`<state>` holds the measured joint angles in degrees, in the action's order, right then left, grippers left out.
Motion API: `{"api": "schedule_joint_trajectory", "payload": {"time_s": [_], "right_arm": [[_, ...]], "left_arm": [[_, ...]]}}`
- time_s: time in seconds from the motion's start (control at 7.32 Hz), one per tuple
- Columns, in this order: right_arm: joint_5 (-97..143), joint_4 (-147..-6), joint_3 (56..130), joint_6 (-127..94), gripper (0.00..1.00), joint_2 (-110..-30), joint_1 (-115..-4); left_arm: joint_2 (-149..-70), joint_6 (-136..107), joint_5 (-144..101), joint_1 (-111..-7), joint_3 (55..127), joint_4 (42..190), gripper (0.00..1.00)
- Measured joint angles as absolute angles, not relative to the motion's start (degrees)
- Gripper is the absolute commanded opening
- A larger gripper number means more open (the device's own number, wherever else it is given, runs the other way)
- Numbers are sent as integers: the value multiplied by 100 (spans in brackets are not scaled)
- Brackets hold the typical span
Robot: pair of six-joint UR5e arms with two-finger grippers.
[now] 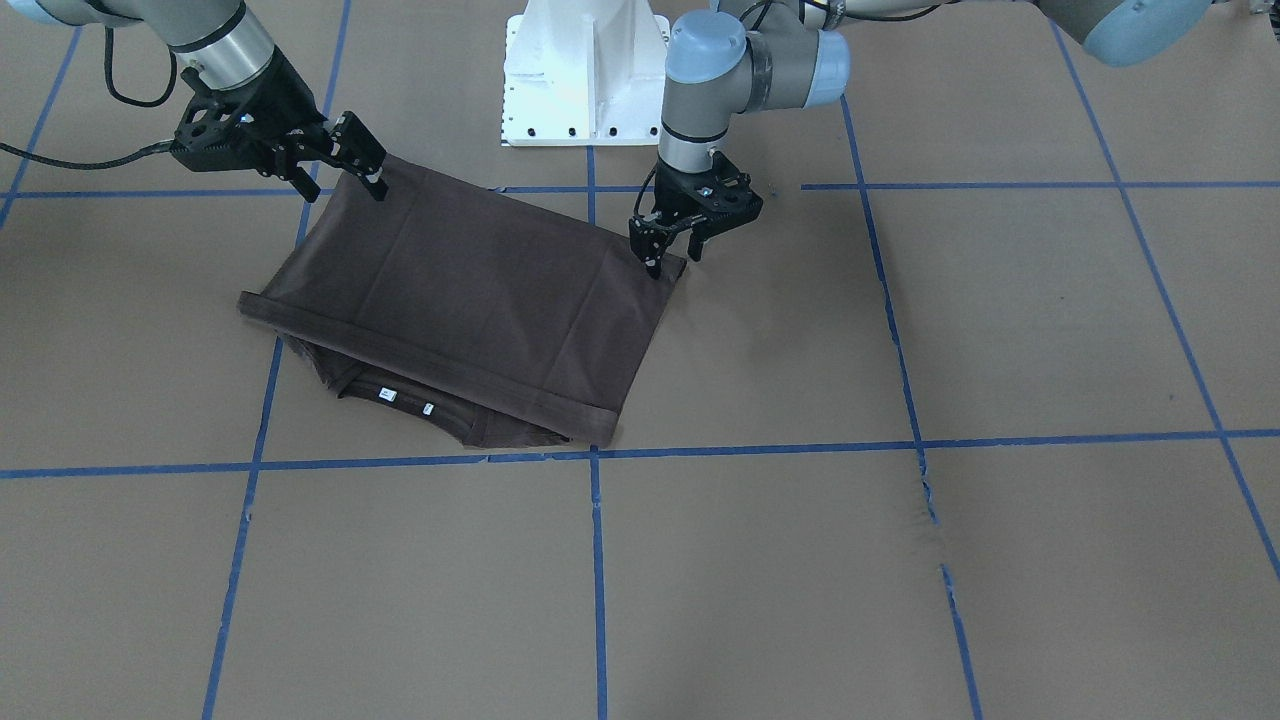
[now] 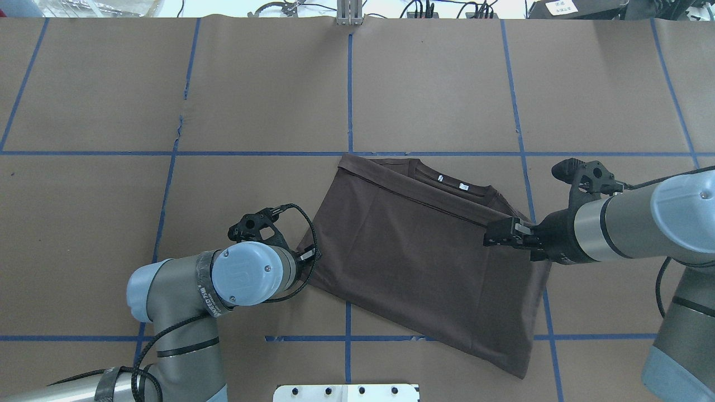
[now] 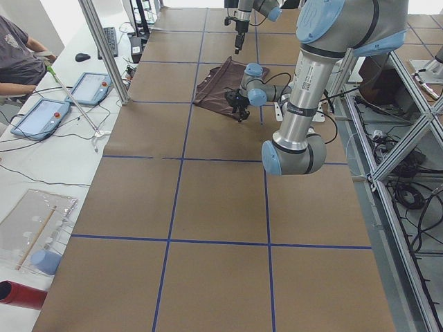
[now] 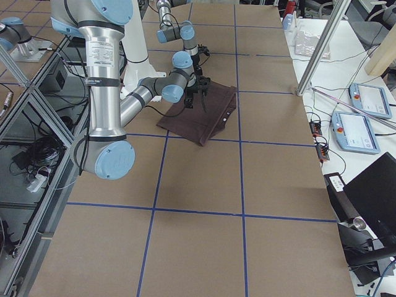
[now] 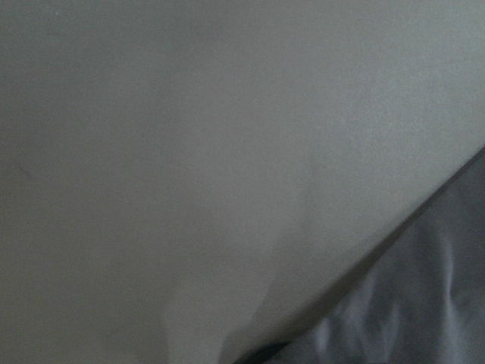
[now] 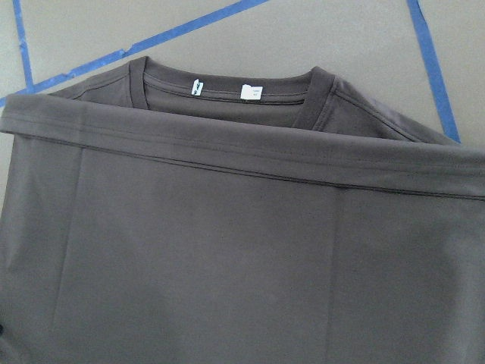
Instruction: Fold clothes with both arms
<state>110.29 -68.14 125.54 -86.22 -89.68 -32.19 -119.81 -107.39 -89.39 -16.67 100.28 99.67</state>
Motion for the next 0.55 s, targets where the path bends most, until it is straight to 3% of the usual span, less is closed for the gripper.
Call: {"api": "schedule_joint_trajectory", "payload": {"time_s": [0.14, 0.55], "right_arm": [[11030, -6814, 12552, -8622, 100, -8967, -3225], [11030, -6818, 12533, -8622, 100, -8965, -3234]], "left_arm": [[-11977, -10761, -8934, -1651, 10033, 9966, 0], [-11988, -10782, -8727, -1635, 10076, 9959, 0]]}}
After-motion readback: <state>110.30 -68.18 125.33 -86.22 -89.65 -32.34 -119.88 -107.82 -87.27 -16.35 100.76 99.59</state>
